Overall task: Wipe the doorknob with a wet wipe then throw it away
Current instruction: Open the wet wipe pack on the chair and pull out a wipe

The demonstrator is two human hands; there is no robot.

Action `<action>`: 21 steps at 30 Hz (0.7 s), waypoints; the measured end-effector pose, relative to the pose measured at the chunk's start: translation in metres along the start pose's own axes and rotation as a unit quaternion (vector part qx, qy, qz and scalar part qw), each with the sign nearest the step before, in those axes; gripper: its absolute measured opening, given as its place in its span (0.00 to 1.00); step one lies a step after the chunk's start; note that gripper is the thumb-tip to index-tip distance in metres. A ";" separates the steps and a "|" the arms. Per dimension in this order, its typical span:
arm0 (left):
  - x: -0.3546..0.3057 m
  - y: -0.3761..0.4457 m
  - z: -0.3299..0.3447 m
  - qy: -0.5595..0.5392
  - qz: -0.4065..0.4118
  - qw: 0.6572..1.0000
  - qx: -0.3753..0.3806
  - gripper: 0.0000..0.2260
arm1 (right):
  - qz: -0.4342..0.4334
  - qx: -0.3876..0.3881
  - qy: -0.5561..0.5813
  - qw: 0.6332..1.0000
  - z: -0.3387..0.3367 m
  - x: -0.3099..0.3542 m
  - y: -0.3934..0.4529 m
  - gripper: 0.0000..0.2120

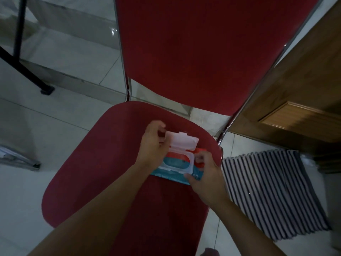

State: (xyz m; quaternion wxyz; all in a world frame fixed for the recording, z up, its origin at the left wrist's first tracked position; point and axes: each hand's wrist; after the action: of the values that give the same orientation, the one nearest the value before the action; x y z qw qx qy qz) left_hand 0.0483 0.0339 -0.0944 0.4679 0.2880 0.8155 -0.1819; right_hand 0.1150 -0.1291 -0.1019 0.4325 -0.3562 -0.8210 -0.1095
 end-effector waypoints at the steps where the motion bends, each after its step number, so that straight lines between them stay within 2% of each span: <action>1: 0.000 -0.001 0.000 -0.010 -0.021 0.998 -0.050 0.08 | 0.001 -0.001 -0.002 1.000 0.000 0.000 -0.001 0.23; 3: 0.003 -0.006 -0.002 0.037 -0.004 0.996 -0.083 0.11 | 0.000 -0.002 0.000 1.000 0.000 -0.001 -0.001 0.22; 5: 0.009 -0.014 0.000 0.075 0.030 0.996 -0.034 0.10 | 0.000 0.006 0.004 1.000 0.000 -0.001 0.000 0.26; 9: 0.013 -0.031 0.010 0.148 0.028 0.984 0.094 0.20 | -0.003 0.018 0.005 1.000 0.000 -0.001 0.004 0.34; 12: 0.005 -0.037 0.016 0.192 0.002 0.974 0.124 0.31 | 0.002 0.018 0.016 1.000 0.000 -0.002 0.005 0.35; 14: 0.001 -0.037 0.019 0.230 -0.007 0.966 0.117 0.34 | 0.007 0.016 0.019 1.000 0.000 -0.003 0.004 0.35; 18: -0.002 -0.037 0.020 0.217 -0.003 0.971 0.103 0.31 | 0.004 0.021 0.014 1.000 -0.001 -0.003 0.004 0.32; 21: 0.000 -0.036 0.013 0.151 0.035 0.985 0.070 0.16 | -0.005 0.034 -0.002 0.999 -0.003 0.002 0.004 0.31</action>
State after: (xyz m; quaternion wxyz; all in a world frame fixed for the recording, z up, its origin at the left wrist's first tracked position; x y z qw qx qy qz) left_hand 0.0334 -0.0008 -0.1001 0.3240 0.3727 0.8516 -0.1759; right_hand 0.1195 -0.1270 -0.0991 0.4426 -0.3368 -0.8269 -0.0831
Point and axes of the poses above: each hand's wrist, its own y-axis towards the middle knuckle, its own z-axis out of the palm, x = y × z, and after that the axes turned 1 degree about -z, right-handed
